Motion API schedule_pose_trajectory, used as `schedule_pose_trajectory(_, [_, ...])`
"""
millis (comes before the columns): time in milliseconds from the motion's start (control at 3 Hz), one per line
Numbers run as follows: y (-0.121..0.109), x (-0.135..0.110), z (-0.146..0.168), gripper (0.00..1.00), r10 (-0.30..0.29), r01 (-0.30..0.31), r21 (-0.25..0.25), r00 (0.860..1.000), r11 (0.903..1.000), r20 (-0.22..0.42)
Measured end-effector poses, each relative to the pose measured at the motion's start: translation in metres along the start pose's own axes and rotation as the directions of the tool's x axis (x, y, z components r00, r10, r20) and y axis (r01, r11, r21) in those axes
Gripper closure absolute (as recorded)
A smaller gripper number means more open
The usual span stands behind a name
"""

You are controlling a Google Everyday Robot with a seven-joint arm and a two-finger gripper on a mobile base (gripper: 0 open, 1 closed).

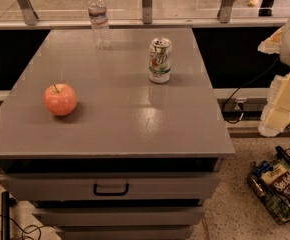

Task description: Knock 7up can over

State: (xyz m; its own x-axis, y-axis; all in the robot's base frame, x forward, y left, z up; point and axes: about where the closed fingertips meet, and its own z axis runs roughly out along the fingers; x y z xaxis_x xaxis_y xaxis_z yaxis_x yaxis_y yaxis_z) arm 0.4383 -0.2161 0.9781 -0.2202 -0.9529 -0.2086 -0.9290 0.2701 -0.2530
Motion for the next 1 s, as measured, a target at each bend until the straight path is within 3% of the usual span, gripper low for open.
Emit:
schedule_pose_trajectory(333, [0.0,0.0,0.0,0.0,0.0,0.0,0.0,1.0,1.0,0.0])
schedule_pose_trajectory(667, [-0.003,0.001,-0.002,0.0,0.035,-0.035,0.004,0.998,0.9994,0.051])
schedule_pose_trajectory(1000, [-0.011,0.025,0.016,0.0,0.126,-0.127,-0.004,0.979,0.9919,0.162])
